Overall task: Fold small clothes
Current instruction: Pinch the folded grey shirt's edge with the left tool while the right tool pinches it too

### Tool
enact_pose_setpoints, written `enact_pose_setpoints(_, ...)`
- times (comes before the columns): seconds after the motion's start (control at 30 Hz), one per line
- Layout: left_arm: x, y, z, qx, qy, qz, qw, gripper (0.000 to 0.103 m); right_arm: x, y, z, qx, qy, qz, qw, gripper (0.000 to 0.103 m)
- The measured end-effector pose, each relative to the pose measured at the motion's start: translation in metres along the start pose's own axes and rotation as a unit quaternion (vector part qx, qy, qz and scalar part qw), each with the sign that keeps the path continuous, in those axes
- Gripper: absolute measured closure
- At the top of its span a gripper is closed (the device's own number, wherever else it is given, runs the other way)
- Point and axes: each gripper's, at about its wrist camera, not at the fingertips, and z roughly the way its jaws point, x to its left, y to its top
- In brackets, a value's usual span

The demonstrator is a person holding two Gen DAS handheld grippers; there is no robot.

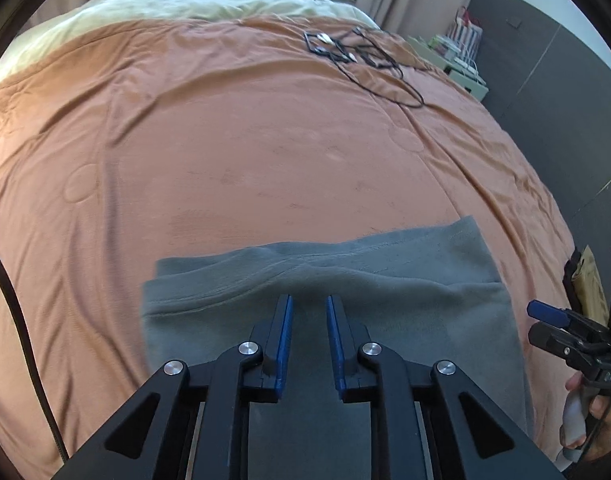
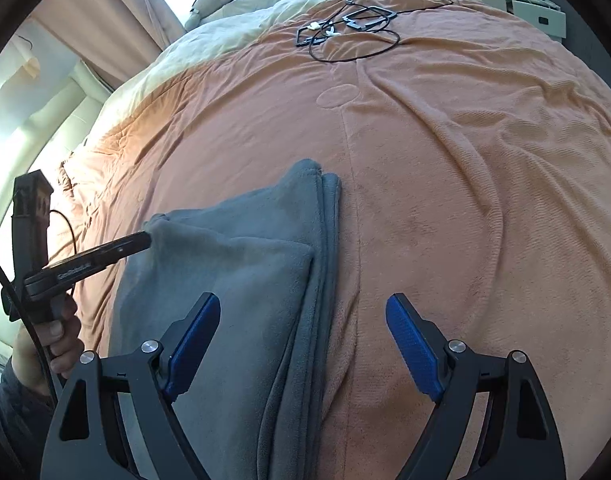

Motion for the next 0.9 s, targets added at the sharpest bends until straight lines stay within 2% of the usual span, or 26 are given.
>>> enact_pose_setpoints(0.07,-0.001,0.001,0.013,0.011,0.003,-0.003,0.9999,0.088,0.003,0.000,0.004,0.005,-0.003,-0.007,1.000,0.021)
enact_pose_setpoints(0.13,0.000,0.002,0.024,0.016,0.009,-0.008,0.9998,0.090,0.006,0.003,0.012,0.015,-0.015,-0.011,1.000,0.033)
enact_pose_setpoints(0.2,0.000,0.005,0.033,0.014,0.011,-0.011,0.9998,0.091,0.003,0.009,0.024,0.027,-0.029,-0.011,0.999,0.053)
enact_pose_setpoints(0.27,-0.001,0.007,0.034,0.009,0.016,-0.010,0.9998,0.091,-0.004,0.014,0.030,0.028,-0.037,0.000,0.999,0.058)
enact_pose_setpoints(0.47,0.001,0.021,0.035,0.019,0.011,-0.027,0.9994,0.091,-0.006,0.018,0.032,0.012,-0.023,0.033,0.999,0.060)
enact_pose_setpoints(0.6,0.001,0.018,0.013,0.013,-0.019,-0.019,0.9996,0.089,-0.009,0.010,0.026,0.013,0.031,0.042,0.999,0.060)
enact_pose_setpoints(0.7,0.011,0.011,-0.004,0.006,-0.016,-0.028,0.9995,0.073,-0.014,0.007,0.028,0.023,0.047,0.042,0.998,0.060)
enact_pose_setpoints(0.77,0.020,0.008,-0.013,-0.003,-0.009,-0.038,0.9992,0.056,-0.016,0.006,0.031,0.026,0.056,0.044,0.997,0.060)
enact_pose_setpoints(0.9,0.045,-0.001,-0.028,-0.008,-0.006,-0.068,0.9976,0.054,-0.026,0.008,0.036,0.033,0.065,0.055,0.996,0.059)
